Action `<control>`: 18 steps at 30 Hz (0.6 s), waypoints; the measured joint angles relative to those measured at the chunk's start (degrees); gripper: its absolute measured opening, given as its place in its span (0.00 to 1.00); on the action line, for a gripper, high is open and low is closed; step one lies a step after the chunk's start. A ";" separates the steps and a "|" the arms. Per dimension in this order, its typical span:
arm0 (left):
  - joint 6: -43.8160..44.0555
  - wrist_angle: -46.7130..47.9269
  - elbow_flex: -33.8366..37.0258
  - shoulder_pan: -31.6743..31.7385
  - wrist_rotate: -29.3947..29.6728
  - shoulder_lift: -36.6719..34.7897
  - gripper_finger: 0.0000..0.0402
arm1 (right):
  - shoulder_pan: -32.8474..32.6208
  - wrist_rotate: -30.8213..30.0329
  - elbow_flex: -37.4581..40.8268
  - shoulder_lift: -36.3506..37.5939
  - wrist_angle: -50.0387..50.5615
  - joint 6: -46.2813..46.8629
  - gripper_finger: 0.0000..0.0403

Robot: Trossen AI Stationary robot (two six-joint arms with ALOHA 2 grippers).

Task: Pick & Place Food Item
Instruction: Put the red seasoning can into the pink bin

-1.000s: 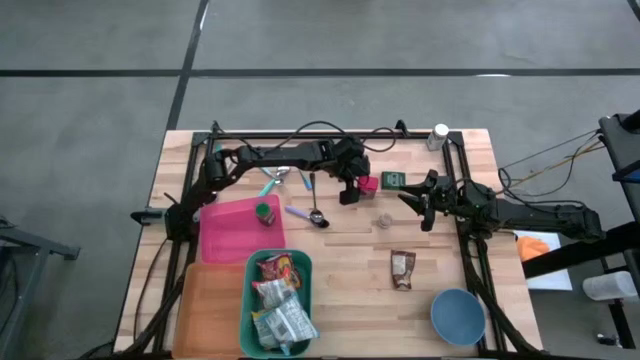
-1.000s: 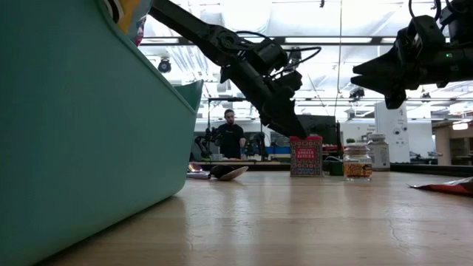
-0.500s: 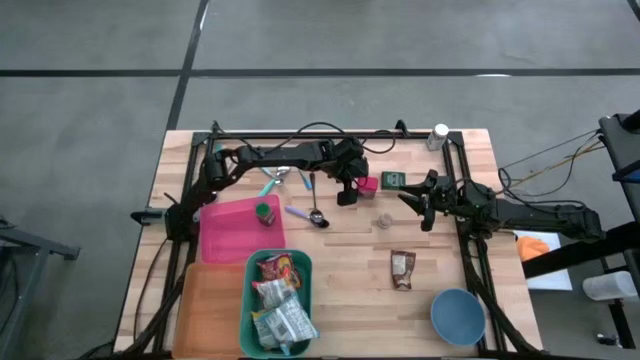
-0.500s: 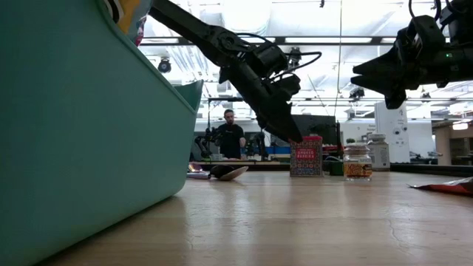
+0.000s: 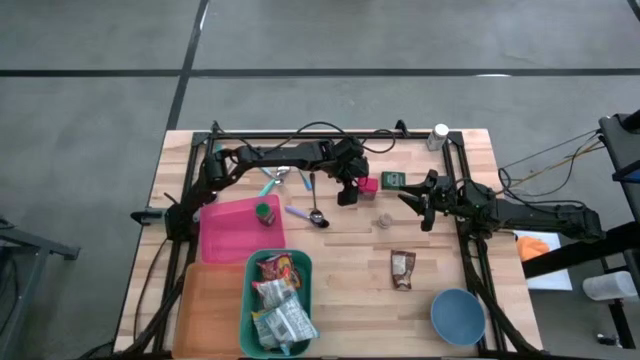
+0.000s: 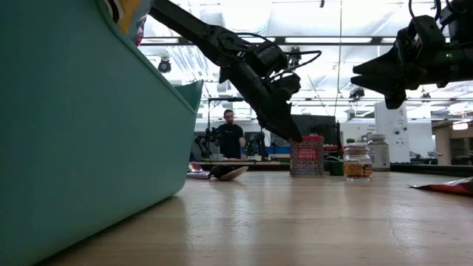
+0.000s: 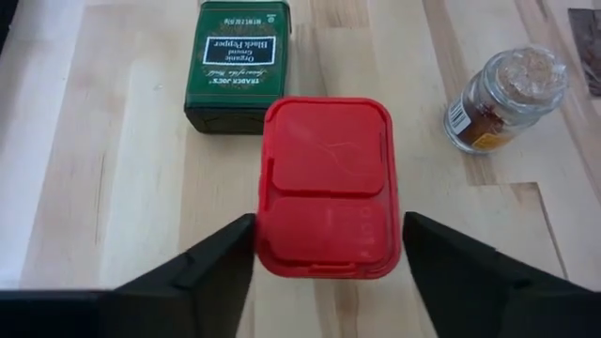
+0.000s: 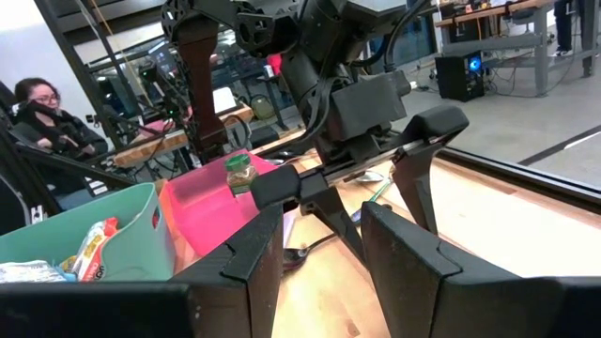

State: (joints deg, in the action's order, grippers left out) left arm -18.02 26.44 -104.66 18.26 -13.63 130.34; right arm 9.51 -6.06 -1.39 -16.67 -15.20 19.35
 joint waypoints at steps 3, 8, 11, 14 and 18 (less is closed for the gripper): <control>0.00 0.00 0.00 0.00 -0.02 0.00 0.57 | -0.01 0.00 0.00 0.00 0.00 -0.01 0.35; 0.02 0.00 0.00 0.00 -0.02 0.00 0.51 | 0.01 0.00 0.00 0.00 0.00 0.00 0.35; 0.20 0.53 -0.02 0.00 -0.04 0.00 0.55 | -0.01 0.00 0.00 0.00 0.00 -0.01 0.35; 0.58 1.49 -0.08 0.00 -0.08 -0.01 0.60 | -0.01 0.00 0.00 0.00 0.00 -0.02 0.35; 1.96 4.33 -0.11 0.00 -0.09 -0.32 0.61 | -0.01 0.00 0.00 0.00 0.00 -0.01 0.35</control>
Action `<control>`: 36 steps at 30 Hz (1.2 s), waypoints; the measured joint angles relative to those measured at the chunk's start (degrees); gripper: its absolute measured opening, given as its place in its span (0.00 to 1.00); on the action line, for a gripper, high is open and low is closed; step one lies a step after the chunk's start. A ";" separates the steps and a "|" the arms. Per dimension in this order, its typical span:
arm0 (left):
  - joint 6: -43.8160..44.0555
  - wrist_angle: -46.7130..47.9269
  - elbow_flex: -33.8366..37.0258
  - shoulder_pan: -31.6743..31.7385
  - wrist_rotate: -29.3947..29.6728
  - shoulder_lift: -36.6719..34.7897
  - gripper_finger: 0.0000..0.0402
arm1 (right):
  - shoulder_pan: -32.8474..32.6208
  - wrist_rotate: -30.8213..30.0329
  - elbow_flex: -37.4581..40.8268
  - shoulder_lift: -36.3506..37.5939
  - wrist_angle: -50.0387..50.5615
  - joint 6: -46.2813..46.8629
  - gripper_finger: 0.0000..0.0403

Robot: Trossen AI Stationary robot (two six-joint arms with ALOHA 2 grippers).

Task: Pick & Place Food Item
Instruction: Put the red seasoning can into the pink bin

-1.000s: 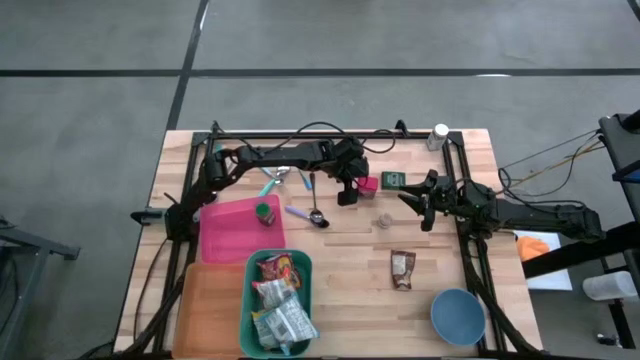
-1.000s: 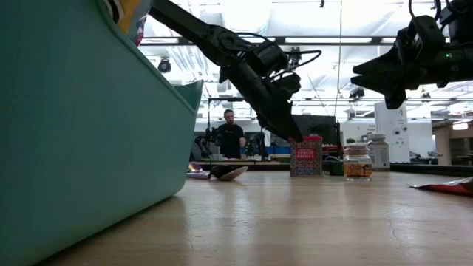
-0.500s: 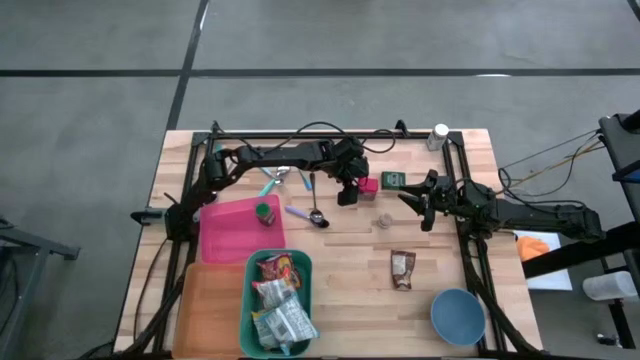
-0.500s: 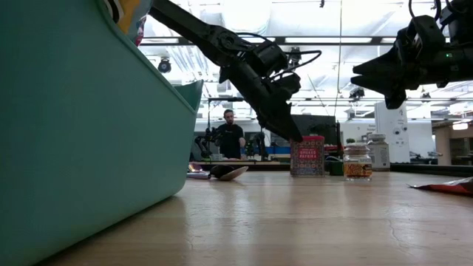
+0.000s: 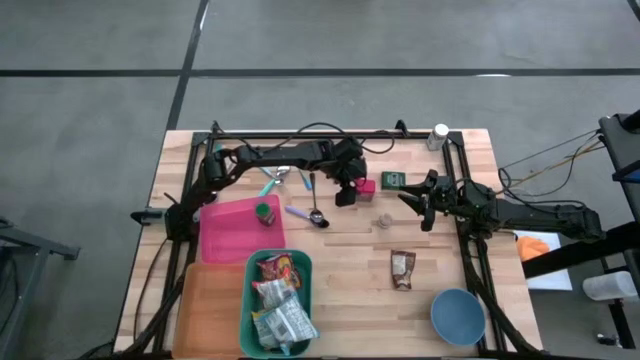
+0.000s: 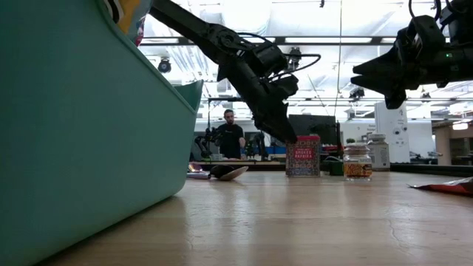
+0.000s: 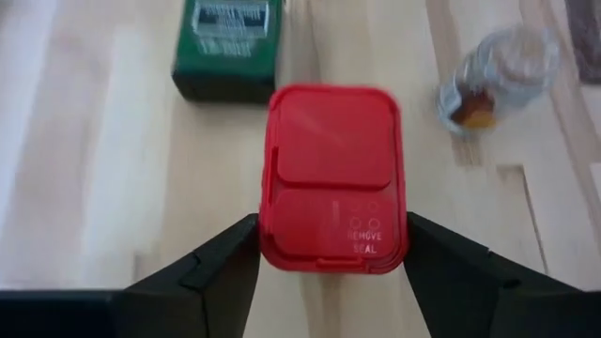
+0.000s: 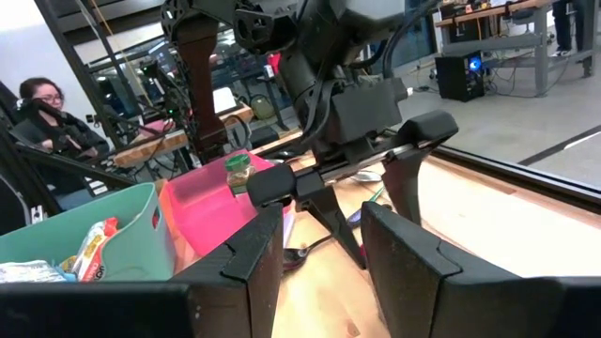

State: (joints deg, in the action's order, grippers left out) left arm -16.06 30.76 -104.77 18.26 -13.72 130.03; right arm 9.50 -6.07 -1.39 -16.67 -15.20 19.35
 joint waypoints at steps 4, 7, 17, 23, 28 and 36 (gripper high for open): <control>1.89 3.70 0.09 0.00 0.14 -0.24 0.60 | 0.00 0.00 0.00 0.00 0.00 -0.01 0.35; 3.78 6.35 0.09 0.01 0.17 -0.67 0.57 | 0.00 0.00 0.00 0.00 0.00 0.01 0.35; 5.63 8.63 0.11 -0.34 -0.44 -0.76 0.49 | 0.00 0.00 0.00 0.00 0.00 -0.01 0.35; 4.51 7.63 -0.66 -0.81 -0.92 -0.88 0.56 | 0.00 0.00 0.00 0.00 0.00 0.01 0.35; 4.49 7.35 -0.66 -0.66 -0.70 -0.88 0.75 | 0.02 0.00 0.00 0.00 0.00 0.00 0.35; 4.32 6.10 -0.66 -0.66 0.62 -0.88 0.98 | 0.00 0.00 0.00 0.00 0.00 -0.01 0.35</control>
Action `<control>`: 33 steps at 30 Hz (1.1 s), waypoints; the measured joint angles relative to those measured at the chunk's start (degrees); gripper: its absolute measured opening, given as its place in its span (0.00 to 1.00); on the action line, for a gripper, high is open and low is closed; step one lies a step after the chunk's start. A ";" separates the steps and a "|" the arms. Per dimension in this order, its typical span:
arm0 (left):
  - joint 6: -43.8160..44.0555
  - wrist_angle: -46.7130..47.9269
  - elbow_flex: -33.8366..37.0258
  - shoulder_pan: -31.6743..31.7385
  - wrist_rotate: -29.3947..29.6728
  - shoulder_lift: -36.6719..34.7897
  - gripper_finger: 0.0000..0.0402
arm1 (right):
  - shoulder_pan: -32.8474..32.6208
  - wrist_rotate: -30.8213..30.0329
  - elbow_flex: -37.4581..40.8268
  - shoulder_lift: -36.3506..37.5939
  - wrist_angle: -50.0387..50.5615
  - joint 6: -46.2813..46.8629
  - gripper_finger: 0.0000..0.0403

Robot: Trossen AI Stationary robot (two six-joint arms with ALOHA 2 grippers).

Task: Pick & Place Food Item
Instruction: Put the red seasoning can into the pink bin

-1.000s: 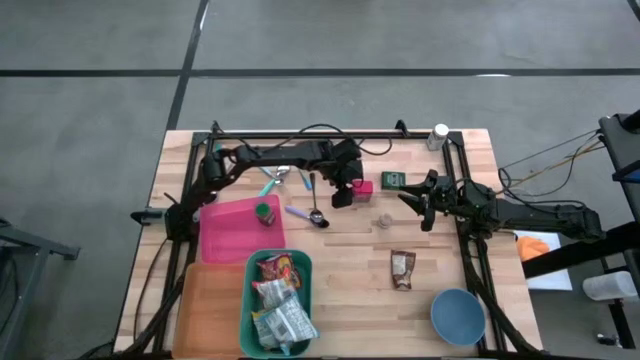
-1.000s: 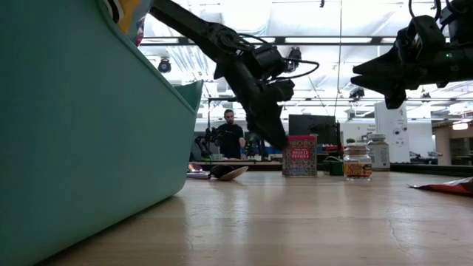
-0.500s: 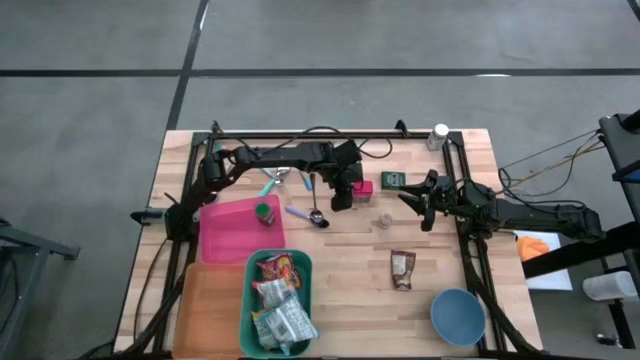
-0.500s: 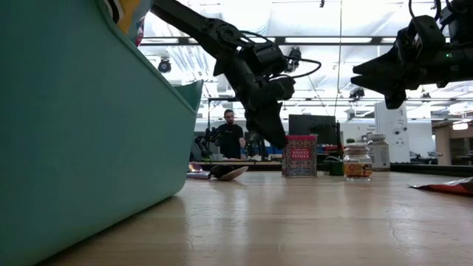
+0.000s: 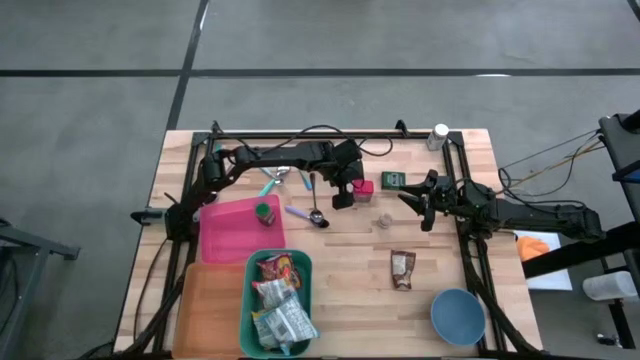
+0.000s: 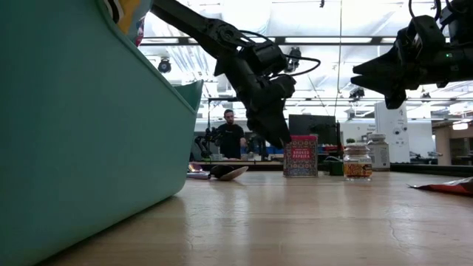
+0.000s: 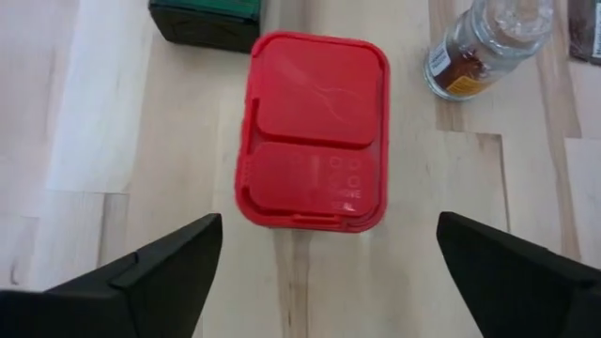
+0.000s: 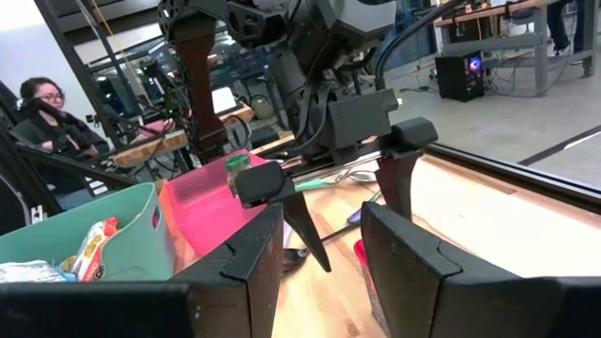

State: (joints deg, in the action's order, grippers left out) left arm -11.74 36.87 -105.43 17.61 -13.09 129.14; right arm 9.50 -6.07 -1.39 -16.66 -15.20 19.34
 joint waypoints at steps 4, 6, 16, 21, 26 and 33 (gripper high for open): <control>-0.44 -0.60 -0.02 -0.02 0.21 -0.10 0.94 | 0.00 0.02 0.00 0.00 0.00 0.02 0.35; -0.45 -1.12 -0.02 -0.04 0.21 -0.39 0.93 | 0.00 0.00 0.00 0.00 0.00 0.02 0.35; -2.20 -8.52 -0.09 -0.43 -3.05 -0.88 0.93 | 0.00 0.00 0.00 0.02 0.00 0.00 0.35; -3.09 -9.04 0.06 -0.55 -3.05 -0.47 0.93 | 0.01 0.00 0.00 0.00 0.00 0.00 0.35; -3.27 -11.98 1.64 -0.55 -3.05 -0.09 0.93 | 0.02 0.00 0.00 0.01 0.00 0.02 0.35; -2.77 -14.78 4.52 -0.52 -3.07 0.00 0.93 | 0.00 0.00 0.01 0.02 -0.02 0.00 0.35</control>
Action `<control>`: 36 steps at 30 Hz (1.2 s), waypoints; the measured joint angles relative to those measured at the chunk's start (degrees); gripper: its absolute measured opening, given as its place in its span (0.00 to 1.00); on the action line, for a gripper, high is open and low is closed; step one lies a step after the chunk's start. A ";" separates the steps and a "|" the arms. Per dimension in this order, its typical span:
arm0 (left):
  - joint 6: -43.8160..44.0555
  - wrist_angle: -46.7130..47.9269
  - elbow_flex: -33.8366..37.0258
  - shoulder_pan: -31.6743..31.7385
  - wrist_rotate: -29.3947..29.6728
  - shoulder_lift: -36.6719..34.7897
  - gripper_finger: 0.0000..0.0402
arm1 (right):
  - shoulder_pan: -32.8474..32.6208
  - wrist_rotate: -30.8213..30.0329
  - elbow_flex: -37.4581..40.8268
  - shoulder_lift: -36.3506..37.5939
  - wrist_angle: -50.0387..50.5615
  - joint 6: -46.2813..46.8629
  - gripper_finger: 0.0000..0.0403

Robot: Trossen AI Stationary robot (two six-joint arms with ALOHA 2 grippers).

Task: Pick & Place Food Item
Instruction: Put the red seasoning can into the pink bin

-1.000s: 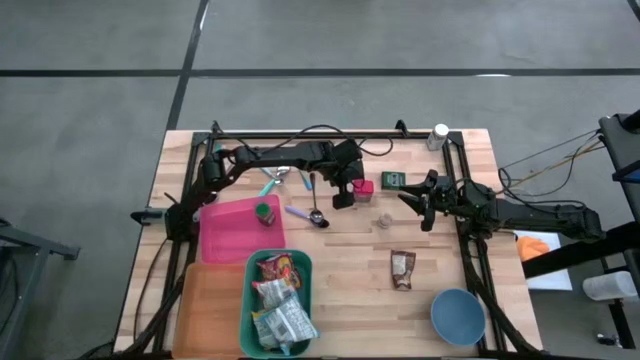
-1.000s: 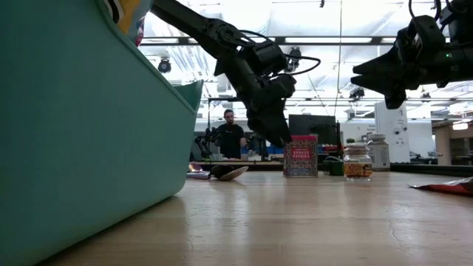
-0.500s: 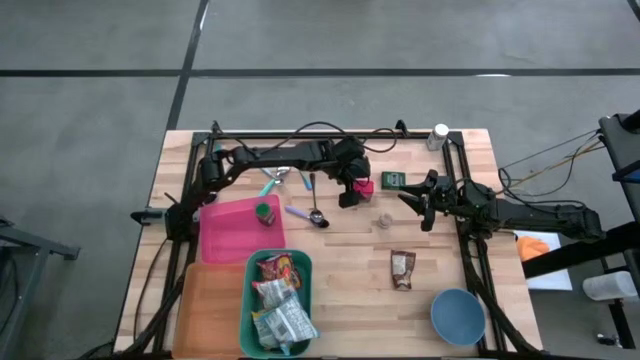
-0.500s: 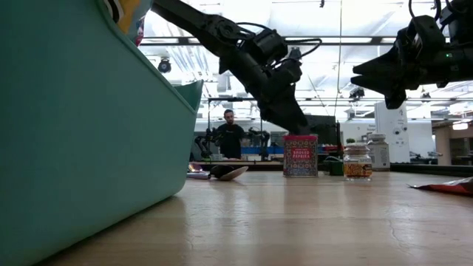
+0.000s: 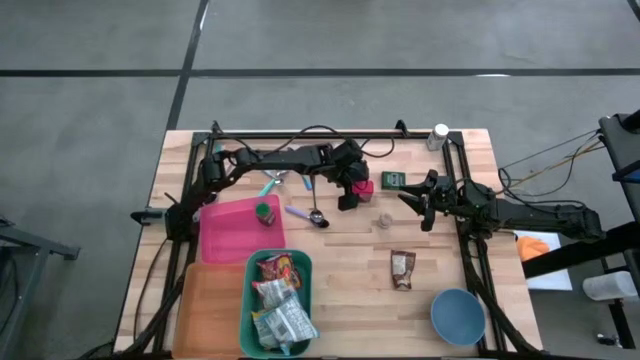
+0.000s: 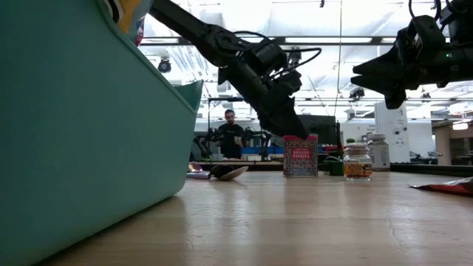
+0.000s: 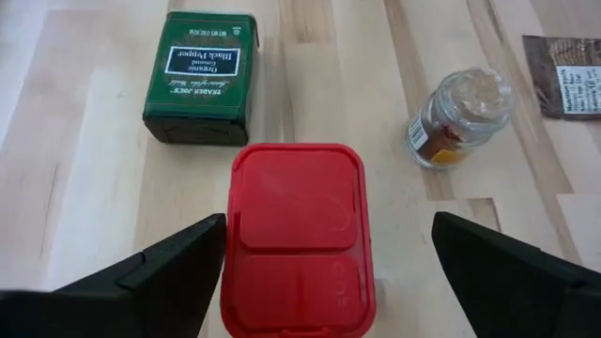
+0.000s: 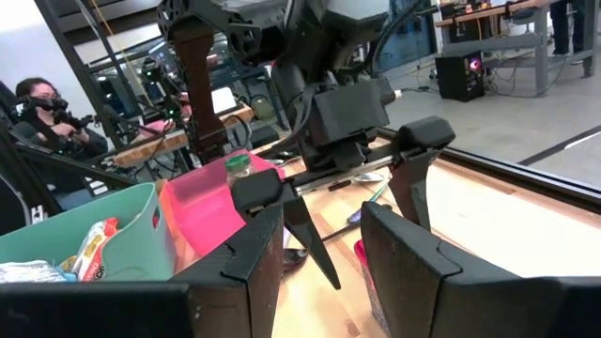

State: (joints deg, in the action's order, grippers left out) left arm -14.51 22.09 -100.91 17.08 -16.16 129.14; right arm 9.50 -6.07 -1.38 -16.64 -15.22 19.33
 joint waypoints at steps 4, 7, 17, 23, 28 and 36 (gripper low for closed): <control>-0.04 -0.24 0.88 0.04 0.02 0.24 0.93 | 0.02 0.00 -0.01 0.00 0.01 0.01 0.35; -0.03 -0.72 0.88 0.11 0.00 0.22 0.93 | 0.02 0.00 -0.01 0.00 0.00 0.00 0.35; 0.00 -0.86 0.86 0.11 0.02 0.24 0.75 | 0.02 0.00 -0.01 0.00 0.00 0.01 0.35; 0.14 -0.88 0.86 0.11 -0.16 0.22 0.52 | 0.02 0.00 -0.01 0.00 0.01 0.00 0.35; 0.14 -0.90 0.88 0.11 -0.18 0.22 0.51 | 0.02 0.00 -0.01 -0.02 0.02 0.02 0.35; 1.10 -0.85 0.79 0.14 -0.68 0.18 0.51 | 0.02 0.00 -0.01 0.00 0.00 0.01 0.35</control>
State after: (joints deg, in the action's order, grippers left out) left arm -13.41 21.24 -100.12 17.22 -16.84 129.32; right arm 9.52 -6.07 -1.39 -16.64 -15.22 19.35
